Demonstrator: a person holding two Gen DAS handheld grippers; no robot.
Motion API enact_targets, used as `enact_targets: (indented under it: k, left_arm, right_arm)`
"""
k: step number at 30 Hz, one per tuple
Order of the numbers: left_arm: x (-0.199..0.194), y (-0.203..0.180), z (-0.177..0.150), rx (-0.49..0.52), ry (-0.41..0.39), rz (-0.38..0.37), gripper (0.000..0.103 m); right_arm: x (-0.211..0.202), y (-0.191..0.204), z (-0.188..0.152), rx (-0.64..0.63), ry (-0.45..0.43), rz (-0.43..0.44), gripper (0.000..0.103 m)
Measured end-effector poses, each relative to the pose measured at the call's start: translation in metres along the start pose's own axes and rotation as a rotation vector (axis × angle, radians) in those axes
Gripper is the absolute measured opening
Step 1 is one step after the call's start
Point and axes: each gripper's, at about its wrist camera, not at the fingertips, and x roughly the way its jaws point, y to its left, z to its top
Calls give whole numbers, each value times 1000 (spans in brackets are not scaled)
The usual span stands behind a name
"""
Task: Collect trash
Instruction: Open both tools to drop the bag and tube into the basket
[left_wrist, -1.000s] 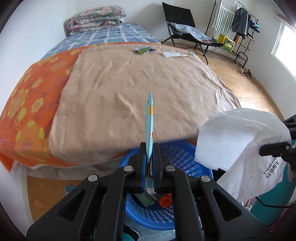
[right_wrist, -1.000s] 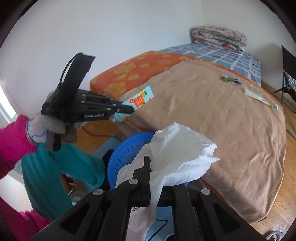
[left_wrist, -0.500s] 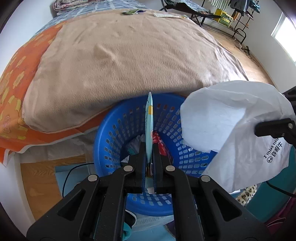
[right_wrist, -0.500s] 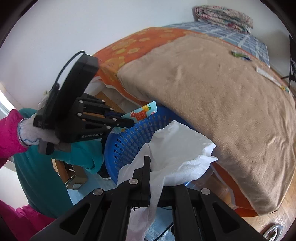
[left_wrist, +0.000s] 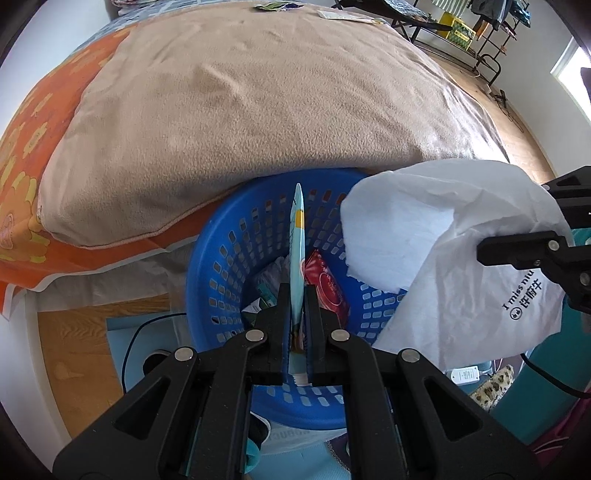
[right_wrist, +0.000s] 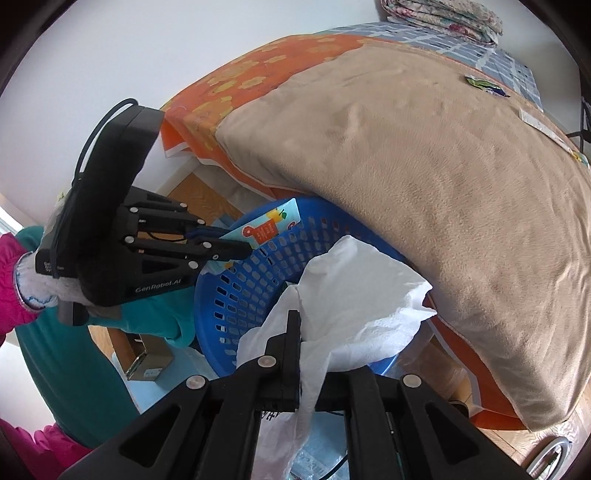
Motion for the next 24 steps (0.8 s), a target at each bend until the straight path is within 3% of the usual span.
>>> enact_targets:
  k: [4,7,10,11,13,14,15,24]
  left_arm:
    - [1,1,-1,-4,0,1,3]
    - [0,2,-2,-1,1,1,3]
    - [0,0,-1,-1,5,4,4]
    - [0,0,-1,-2,7,6,6]
    - [0,1,-1,-6,7,6,20]
    - [-2,1,-1,-8,0,5,40]
    - [-3,1,-1,-9,-8,7,54]
    - [-6,5,2,-26,-28,17,57]
  right_arm:
    - [2,-2,0,7,3,-3,7]
    - [1,-1,1,1,-6,-3,25]
    - [-1,0,2,-5,-21,-12,33]
    - [-1,0,2,-4,-23,-15,42]
    - [-3,-1,3,0,-31,-25,58]
    - [-4,-1,3,1,-36,-28,62]
    - [-5,-1,3,1,-39,-30,62]
    - [-8,-4,3,6,-48,-47,72]
